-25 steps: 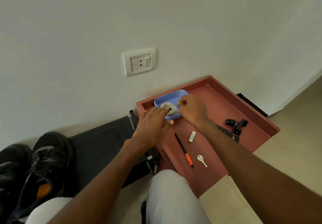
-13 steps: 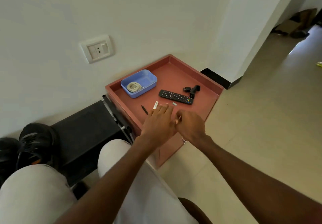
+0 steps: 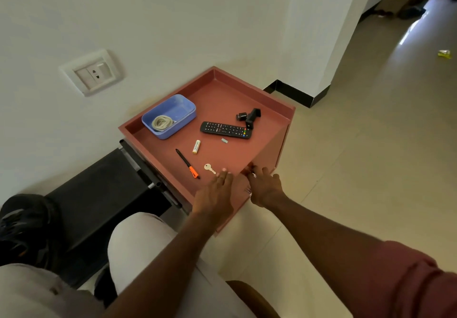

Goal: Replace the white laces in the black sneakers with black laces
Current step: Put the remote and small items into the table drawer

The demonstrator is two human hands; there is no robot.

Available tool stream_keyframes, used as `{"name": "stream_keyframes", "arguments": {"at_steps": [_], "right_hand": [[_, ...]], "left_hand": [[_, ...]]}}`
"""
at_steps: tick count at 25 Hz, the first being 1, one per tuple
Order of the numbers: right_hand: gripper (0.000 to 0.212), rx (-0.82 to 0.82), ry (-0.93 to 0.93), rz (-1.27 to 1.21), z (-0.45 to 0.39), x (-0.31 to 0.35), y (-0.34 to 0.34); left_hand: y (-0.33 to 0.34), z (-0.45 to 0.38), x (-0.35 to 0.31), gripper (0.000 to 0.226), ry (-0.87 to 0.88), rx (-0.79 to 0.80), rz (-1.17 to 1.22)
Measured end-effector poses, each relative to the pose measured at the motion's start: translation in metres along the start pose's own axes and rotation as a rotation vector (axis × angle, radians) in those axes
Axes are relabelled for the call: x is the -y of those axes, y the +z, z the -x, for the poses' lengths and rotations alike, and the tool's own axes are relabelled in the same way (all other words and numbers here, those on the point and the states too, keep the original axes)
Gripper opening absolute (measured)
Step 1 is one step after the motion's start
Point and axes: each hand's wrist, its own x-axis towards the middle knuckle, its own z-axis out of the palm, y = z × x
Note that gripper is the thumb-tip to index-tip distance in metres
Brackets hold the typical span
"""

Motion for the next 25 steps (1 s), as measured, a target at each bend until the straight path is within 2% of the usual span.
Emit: {"name": "stream_keyframes", "arguments": {"at_steps": [3,10,11,13,14,15,17,19,21,25], "right_hand": [[0.081,0.040,-0.015,-0.032,-0.006,-0.010,0.002],[0.077,0.006,-0.065,-0.070,0.023,-0.035,0.012],[0.070,-0.063,-0.019,-0.134,0.029,-0.037,0.013],[0.059,-0.319,0.054,-0.225,0.044,-0.038,0.010],[0.067,-0.432,0.011,-0.201,0.049,-0.038,0.009],[0.080,-0.460,-0.080,-0.162,0.052,-0.038,0.008],[0.098,-0.341,-0.250,-0.056,0.058,-0.041,0.012],[0.099,-0.218,-0.272,0.014,0.066,-0.044,0.013],[0.093,-0.202,-0.278,0.024,0.073,-0.050,0.012],[0.082,-0.228,-0.324,0.059,0.098,-0.075,0.018]], "left_hand": [[0.004,-0.002,-0.004,0.073,-0.016,-0.032,-0.025],[0.010,-0.006,-0.006,0.072,-0.057,-0.014,0.002],[0.010,-0.006,-0.008,0.075,-0.067,0.003,0.016],[0.011,-0.002,-0.017,0.079,-0.048,0.016,0.070],[0.013,0.001,-0.024,0.077,-0.005,0.004,0.114],[0.016,0.004,-0.033,0.073,0.049,-0.002,0.160],[0.023,0.007,-0.047,0.068,0.101,0.086,0.261],[0.028,0.006,-0.052,0.066,0.053,0.223,0.363],[0.029,0.010,-0.053,0.069,0.046,0.279,0.401],[0.033,0.023,-0.066,0.074,0.175,0.390,0.428]]}}
